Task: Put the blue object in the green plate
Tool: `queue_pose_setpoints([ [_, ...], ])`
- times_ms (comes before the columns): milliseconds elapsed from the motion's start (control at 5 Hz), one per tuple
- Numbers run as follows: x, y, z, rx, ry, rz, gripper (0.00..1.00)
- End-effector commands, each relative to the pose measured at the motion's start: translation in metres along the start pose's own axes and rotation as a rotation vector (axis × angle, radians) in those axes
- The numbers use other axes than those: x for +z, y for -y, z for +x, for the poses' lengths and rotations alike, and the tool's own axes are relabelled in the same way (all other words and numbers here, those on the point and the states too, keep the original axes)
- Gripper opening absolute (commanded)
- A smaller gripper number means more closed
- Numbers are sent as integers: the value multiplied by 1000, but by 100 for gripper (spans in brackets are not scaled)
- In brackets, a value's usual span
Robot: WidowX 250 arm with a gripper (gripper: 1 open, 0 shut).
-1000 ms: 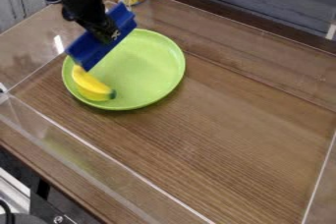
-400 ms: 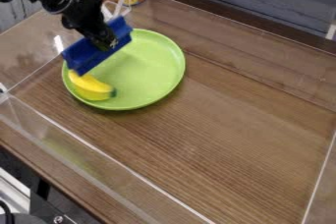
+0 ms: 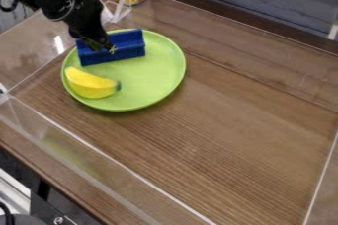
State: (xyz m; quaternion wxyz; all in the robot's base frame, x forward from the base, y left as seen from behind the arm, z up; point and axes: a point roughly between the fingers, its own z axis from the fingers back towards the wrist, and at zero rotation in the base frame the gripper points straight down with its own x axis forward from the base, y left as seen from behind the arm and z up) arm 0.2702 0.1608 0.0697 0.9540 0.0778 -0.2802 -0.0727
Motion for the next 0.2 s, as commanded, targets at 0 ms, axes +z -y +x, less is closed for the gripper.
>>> queue_pose_setpoints([
  [0, 3, -5, 1, -2, 7, 26, 100],
])
